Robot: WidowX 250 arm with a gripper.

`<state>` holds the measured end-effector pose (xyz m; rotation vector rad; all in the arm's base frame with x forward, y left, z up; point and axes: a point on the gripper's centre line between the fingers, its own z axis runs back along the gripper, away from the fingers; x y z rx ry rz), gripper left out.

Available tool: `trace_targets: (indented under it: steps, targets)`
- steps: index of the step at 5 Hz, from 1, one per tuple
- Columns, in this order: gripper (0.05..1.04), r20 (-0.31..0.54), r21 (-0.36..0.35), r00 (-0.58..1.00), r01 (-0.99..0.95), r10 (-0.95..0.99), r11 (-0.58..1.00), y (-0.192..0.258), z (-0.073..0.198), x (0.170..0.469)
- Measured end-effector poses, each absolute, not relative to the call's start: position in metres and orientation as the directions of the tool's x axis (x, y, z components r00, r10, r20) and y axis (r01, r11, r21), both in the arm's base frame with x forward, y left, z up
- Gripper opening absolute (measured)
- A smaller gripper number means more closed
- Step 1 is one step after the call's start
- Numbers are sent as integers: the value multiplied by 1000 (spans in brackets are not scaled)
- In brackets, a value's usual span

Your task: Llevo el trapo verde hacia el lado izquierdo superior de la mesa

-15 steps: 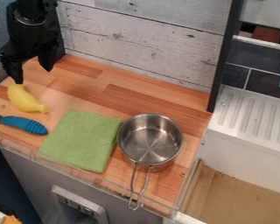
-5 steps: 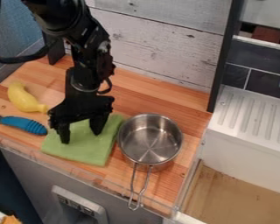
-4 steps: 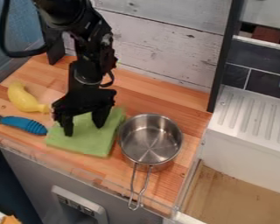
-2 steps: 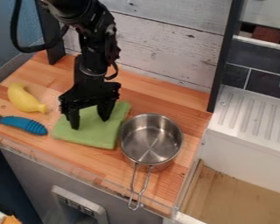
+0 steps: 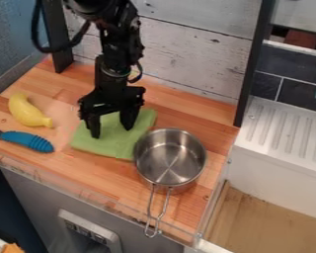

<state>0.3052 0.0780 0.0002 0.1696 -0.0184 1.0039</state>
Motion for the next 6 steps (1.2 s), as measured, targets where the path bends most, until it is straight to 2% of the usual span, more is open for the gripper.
trace_targets:
  steps: [1, 3, 6]
  targets:
    - [1001, 64, 119, 543, -837, 837, 534, 77, 1, 323]
    - [1001, 68, 108, 505, -861, 860, 497, 101, 1, 345]
    - [1001, 85, 115, 315, -946, 945, 304, 179, 4, 344]
